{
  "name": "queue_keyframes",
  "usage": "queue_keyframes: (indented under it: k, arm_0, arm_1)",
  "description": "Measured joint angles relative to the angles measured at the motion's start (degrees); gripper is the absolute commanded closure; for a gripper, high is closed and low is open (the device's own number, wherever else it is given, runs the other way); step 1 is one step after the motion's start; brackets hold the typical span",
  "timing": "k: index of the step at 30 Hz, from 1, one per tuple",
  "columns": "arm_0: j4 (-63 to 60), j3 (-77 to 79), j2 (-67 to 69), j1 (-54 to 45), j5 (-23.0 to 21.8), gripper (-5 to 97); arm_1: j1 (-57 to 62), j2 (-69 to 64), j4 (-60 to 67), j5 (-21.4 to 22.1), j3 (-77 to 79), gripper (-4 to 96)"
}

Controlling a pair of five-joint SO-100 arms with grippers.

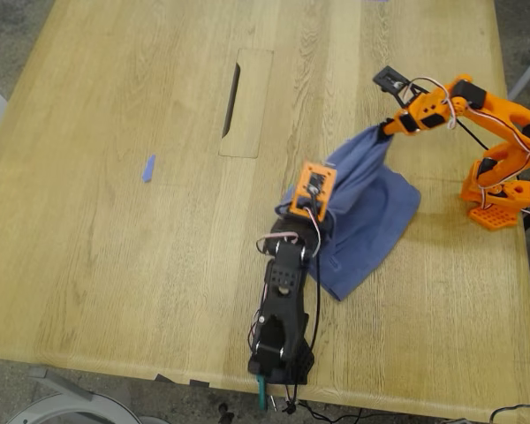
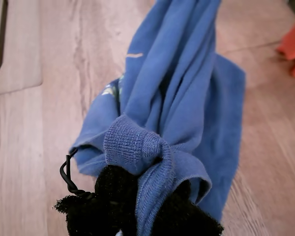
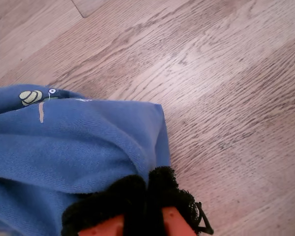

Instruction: Fold a T-shirt

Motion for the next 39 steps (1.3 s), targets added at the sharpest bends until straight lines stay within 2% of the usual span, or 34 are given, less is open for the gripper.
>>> queue_keyframes:
  k: [4,11,19,28,33,39]
  arm_0:
    - [0.09,3.16,4.13,5.89,0.0,92]
    - [0.09,12.66,11.43,13.97,0.09,92]
    - [-1.23,26.98,21.88,23.64,-1.58,92]
    - [-15.73,45.26,27.42,23.73,-3.25,92]
    - [-20.13,50.36,29.09,20.13,-3.52,92]
    - [-18.63,54.58,36.56,16.35,-3.69,91]
  arm_1:
    - [-1.41,5.01,3.52,0.35,4.31,91.3]
    - [-2.9,19.69,3.08,0.53,21.62,91.3]
    - [-3.25,32.08,-7.38,0.53,39.73,91.3]
    - [-3.96,36.65,-19.86,0.53,54.23,91.3]
    - [-6.77,39.38,-16.88,0.53,55.81,91.3]
    - [-9.32,40.43,-5.89,1.14,54.23,91.3]
